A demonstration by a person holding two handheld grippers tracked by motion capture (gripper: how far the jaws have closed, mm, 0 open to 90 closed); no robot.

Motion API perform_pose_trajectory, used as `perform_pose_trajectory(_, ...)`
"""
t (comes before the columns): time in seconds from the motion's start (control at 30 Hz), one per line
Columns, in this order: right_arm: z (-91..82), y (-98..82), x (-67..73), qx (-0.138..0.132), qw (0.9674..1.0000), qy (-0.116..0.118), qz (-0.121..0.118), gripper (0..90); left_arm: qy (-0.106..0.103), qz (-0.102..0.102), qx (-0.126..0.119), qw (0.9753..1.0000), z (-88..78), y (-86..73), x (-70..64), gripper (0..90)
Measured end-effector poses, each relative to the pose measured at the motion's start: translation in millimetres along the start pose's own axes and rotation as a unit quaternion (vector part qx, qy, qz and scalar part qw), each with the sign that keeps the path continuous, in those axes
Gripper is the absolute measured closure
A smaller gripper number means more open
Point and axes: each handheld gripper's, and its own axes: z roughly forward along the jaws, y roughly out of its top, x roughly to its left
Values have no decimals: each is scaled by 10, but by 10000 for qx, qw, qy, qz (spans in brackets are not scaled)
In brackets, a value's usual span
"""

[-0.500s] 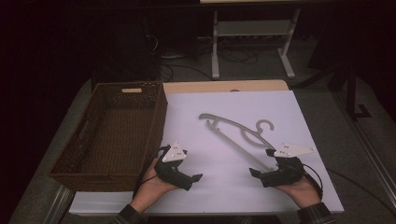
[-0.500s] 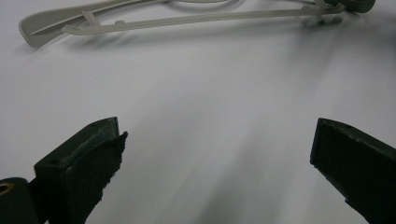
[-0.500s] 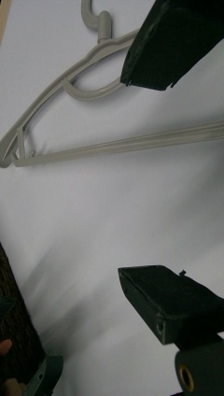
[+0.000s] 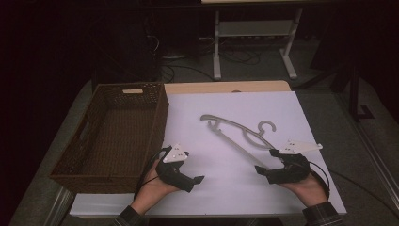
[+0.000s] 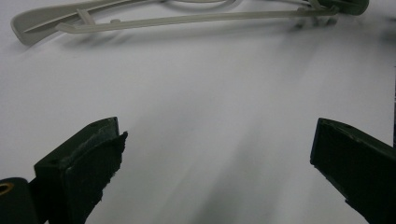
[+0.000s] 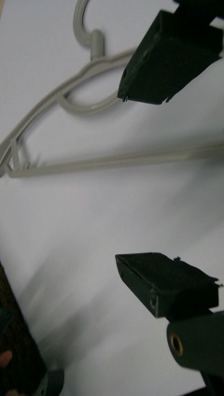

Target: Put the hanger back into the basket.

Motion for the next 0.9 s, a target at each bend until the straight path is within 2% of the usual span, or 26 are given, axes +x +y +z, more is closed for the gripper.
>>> perform_pose_trajectory(0.07,-14,18,-49,70,10000,-56,21,195,12,0,-1,10000,-1,1,1,18)
perform_pose_trajectory(0.17,-39,58,-166,150,9998,-57,112,293,51,60,10,10000,-5,5,-11,18)
perform_pose_trajectory(0.27,-29,86,-222,231,9996,-74,117,310,58,81,26,9999,-4,6,-12,18)
perform_pose_trajectory(0.33,0,127,-301,377,9992,-123,72,356,44,61,8,10000,-7,10,-7,18)
perform_pose_trajectory(0.4,10,138,-331,422,9990,-116,110,368,37,56,1,10000,-7,10,-6,18)
perform_pose_trajectory(0.63,85,205,-614,675,9973,-27,276,473,23,52,3,10000,-1,11,-4,18)
perform_pose_trajectory(0.67,85,205,-614,675,9973,-27,276,473,23,52,3,10000,-1,11,-4,18)
perform_pose_trajectory(0.77,138,209,-724,820,9962,5,302,512,19,32,-5,10000,-2,7,-3,18)
perform_pose_trajectory(0.8,179,190,-806,932,9949,12,384,533,19,39,-2,10000,-3,7,-4,18)
perform_pose_trajectory(0.9,231,153,-904,1106,9927,-13,485,566,61,111,53,9999,-4,-2,-23,18)
